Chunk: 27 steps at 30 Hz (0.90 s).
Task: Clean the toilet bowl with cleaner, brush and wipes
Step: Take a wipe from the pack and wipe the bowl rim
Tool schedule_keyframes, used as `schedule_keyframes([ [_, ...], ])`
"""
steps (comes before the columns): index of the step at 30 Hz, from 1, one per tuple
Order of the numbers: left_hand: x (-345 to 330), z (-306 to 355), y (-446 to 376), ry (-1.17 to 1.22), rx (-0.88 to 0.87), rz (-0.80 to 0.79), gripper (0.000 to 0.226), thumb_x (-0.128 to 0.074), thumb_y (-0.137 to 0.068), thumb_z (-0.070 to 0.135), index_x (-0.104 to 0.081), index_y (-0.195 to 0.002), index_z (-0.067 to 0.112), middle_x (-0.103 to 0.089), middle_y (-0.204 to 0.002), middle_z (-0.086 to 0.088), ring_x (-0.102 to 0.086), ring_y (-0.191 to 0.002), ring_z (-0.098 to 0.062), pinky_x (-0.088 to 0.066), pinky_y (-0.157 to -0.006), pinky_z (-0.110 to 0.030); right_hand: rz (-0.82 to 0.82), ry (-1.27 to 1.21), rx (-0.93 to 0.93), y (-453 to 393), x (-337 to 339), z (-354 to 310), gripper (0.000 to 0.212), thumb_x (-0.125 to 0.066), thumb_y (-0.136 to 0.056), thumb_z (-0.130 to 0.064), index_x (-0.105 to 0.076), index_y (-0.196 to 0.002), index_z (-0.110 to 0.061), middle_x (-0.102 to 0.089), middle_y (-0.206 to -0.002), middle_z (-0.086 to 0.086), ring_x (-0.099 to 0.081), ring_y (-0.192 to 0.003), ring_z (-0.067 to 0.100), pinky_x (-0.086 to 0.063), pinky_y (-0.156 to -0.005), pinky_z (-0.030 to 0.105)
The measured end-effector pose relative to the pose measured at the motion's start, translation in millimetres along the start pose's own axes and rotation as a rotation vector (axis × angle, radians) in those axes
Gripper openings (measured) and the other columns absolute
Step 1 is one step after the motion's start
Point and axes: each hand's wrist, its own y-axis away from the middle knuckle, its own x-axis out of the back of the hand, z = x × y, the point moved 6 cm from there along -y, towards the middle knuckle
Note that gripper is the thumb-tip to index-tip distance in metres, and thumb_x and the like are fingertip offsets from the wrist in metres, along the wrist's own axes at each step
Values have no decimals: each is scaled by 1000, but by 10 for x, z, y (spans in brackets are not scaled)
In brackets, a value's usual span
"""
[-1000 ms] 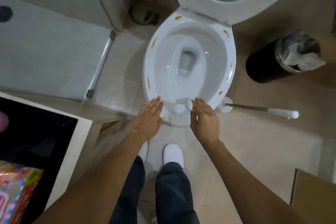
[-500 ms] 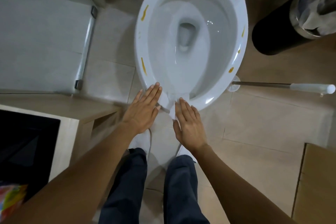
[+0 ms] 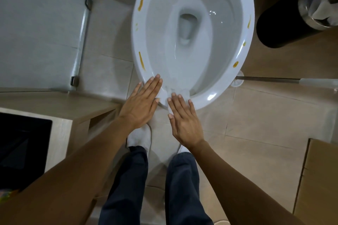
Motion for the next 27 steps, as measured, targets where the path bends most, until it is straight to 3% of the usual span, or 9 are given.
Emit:
schedule_keyframes([
  [8, -34, 56, -4, 40, 16, 16, 61, 0, -92, 42, 13, -147, 19, 17, -155, 5, 17, -142, -6, 10, -115, -29, 23, 11, -3, 256, -31, 80, 50, -25, -104, -30, -32, -147, -7, -26, -155, 10, -21, -146, 21, -19, -119, 38],
  [15, -79, 81, -25, 13, 21, 4, 62, 1, -92, 43, 13, -147, 18, 18, -155, 4, 15, -143, -10, 6, -117, -33, 105, -16, -344, 251, 67, 381, 51, -20, -103, -29, -23, -148, -6, -21, -156, 7, -16, -145, 17, -9, -120, 34],
  [25, -149, 150, -60, -5, 29, 0, 62, 0, -93, 43, 13, -148, 17, 17, -156, 3, 16, -143, -10, 4, -118, -37, 231, -248, -598, 198, 51, 150, 57, -12, -102, -35, -13, -150, -4, -11, -159, 8, -3, -148, 16, 5, -120, 29],
  [27, -152, 142, -59, -3, 31, 3, 62, -1, -94, 43, 13, -148, 17, 17, -156, 3, 15, -143, -10, 4, -118, -37, 250, -252, -593, 198, 88, 148, 59, -7, -102, -38, -14, -150, -4, -15, -159, 8, -8, -147, 17, 1, -120, 31],
])
